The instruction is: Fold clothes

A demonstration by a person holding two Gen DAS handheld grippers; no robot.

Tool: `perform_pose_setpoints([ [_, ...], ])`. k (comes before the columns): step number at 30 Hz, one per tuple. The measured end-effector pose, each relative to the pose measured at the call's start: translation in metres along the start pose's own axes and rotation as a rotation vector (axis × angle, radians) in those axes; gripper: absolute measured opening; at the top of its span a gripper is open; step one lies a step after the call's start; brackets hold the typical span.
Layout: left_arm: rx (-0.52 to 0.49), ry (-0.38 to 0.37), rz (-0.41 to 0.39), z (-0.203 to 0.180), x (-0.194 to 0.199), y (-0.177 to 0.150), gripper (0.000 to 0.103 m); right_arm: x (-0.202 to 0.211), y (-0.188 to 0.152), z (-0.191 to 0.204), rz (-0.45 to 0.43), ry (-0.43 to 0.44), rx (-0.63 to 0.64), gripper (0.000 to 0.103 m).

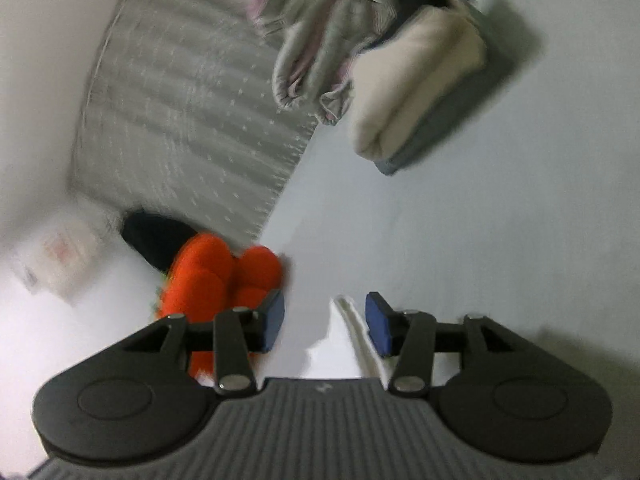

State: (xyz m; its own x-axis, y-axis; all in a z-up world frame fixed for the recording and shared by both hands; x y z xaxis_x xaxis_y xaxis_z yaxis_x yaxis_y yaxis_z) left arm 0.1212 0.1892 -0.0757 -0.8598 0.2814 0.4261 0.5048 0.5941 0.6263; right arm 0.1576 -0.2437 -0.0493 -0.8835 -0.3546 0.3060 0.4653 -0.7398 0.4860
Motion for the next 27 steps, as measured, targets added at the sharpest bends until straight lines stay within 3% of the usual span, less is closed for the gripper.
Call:
perform_pose_setpoints([
  [2, -0.057, 0.034, 0.007, -0.001, -0.005, -0.004, 0.059, -0.006, -0.010, 0.009, 0.009, -0.060, 0.126, 0.050],
  [4, -0.082, 0.050, 0.005, 0.000, -0.009, -0.006, 0.048, -0.012, -0.021, 0.018, 0.011, -0.121, 0.247, 0.050],
  [7, -0.114, 0.084, 0.008, -0.001, -0.014, -0.008, 0.043, -0.025, -0.036, 0.024, 0.010, -0.187, 0.399, 0.050],
  [12, -0.144, 0.102, 0.014, -0.009, -0.024, -0.004, 0.043, -0.046, -0.043, 0.025, 0.025, -0.233, 0.531, 0.050],
  [15, -0.155, 0.114, 0.013, -0.010, -0.029, -0.002, 0.032, -0.059, -0.040, 0.024, 0.032, -0.224, 0.570, 0.050],
  [17, -0.157, 0.110, 0.010, -0.011, -0.030, -0.003, 0.023, -0.062, -0.041, 0.024, 0.021, -0.223, 0.593, 0.038],
  [18, -0.168, 0.106, 0.003, -0.013, -0.029, -0.004, 0.019, -0.063, -0.042, 0.024, 0.015, -0.222, 0.604, 0.020],
  [19, -0.186, 0.105, -0.006, -0.016, -0.028, -0.005, 0.017, -0.063, -0.043, 0.025, 0.002, -0.221, 0.615, 0.015],
  [27, -0.314, 0.106, -0.141, -0.038, -0.019, -0.006, 0.014, -0.054, -0.052, 0.050, -0.169, -0.230, 0.776, 0.012],
])
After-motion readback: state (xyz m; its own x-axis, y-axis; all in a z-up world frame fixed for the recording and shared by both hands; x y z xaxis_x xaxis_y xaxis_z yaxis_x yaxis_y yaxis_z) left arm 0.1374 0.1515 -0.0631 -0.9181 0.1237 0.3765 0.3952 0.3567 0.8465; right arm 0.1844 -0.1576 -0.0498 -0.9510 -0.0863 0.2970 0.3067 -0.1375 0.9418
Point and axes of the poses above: each gripper's, at about its wrist camera, not at the fingertips, and x roughly against the way its jaws point, z to its left, y to its top, the point moved 2 cm from there along -x, roughly the way its jaws point, and after that the axes turned 3 degrees about z, right-handed, at the moved point
